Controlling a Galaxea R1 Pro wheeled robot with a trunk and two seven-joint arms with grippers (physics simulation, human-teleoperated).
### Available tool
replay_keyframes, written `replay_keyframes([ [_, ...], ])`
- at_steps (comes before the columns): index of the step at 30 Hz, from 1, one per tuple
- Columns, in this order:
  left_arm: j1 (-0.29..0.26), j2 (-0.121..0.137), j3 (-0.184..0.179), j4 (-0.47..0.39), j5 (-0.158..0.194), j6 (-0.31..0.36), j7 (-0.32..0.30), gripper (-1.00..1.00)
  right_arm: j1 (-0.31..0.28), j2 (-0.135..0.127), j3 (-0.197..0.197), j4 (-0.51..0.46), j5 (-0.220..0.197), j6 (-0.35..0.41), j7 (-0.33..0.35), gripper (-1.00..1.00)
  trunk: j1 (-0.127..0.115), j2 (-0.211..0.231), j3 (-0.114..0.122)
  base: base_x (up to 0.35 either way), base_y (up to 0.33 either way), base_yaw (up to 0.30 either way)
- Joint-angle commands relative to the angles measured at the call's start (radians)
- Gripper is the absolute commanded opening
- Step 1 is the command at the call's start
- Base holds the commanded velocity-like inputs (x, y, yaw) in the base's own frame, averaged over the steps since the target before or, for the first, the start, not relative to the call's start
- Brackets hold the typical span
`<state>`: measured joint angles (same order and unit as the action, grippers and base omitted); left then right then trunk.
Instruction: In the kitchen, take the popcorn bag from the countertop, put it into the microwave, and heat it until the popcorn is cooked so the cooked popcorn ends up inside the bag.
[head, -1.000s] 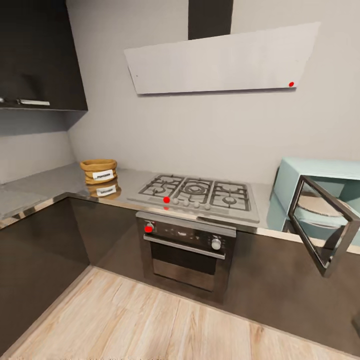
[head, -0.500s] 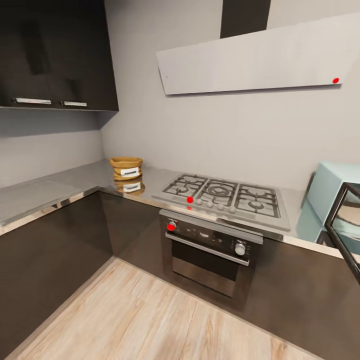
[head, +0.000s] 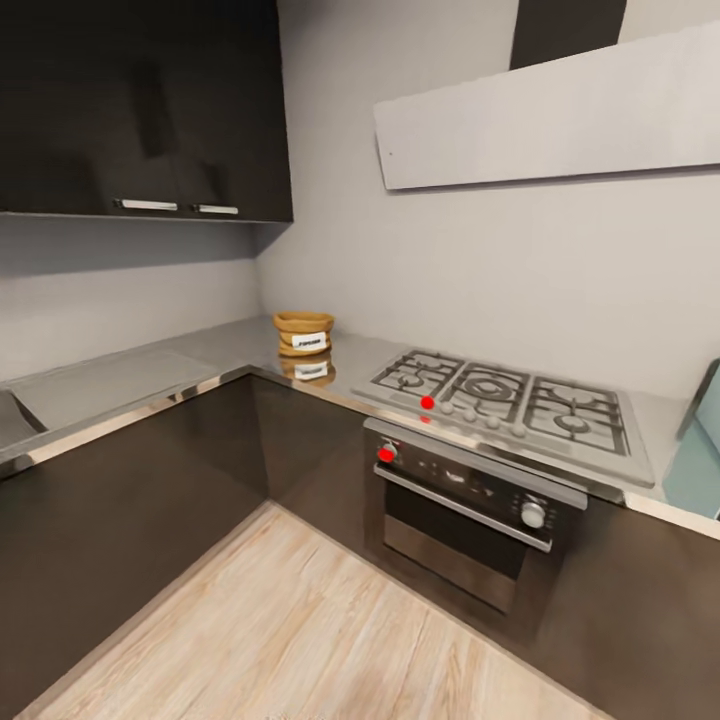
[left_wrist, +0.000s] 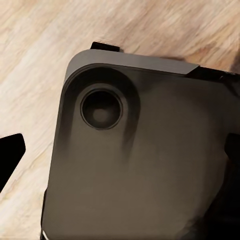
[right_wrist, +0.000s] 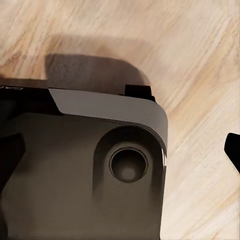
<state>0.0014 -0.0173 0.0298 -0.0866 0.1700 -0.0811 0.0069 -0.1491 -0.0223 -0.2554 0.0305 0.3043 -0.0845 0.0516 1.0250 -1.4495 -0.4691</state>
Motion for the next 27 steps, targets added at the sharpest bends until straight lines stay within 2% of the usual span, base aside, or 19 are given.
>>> replay_keyframes([
  [1,0.000,-0.001,0.002,-0.001,0.005,-0.002,0.001,1.00,-0.001,-0.001,-0.008,0.003,0.007,-0.006,0.002,1.00,0.000,0.000,-0.001,0.000,0.000,0.299],
  [16,0.000,-0.001,0.003,-0.001,0.005,-0.002,0.001,1.00,-0.001,0.001,-0.007,0.003,0.009,-0.005,0.002,1.00,0.000,0.000,-0.001,0.000,0.000,0.291],
  [27,0.000,0.000,-0.001,0.003,0.002,0.005,-0.006,1.00,-0.001,-0.001,-0.002,0.003,0.013,-0.005,0.002,1.00,0.000,0.000,-0.001,0.018,0.001,0.020],
])
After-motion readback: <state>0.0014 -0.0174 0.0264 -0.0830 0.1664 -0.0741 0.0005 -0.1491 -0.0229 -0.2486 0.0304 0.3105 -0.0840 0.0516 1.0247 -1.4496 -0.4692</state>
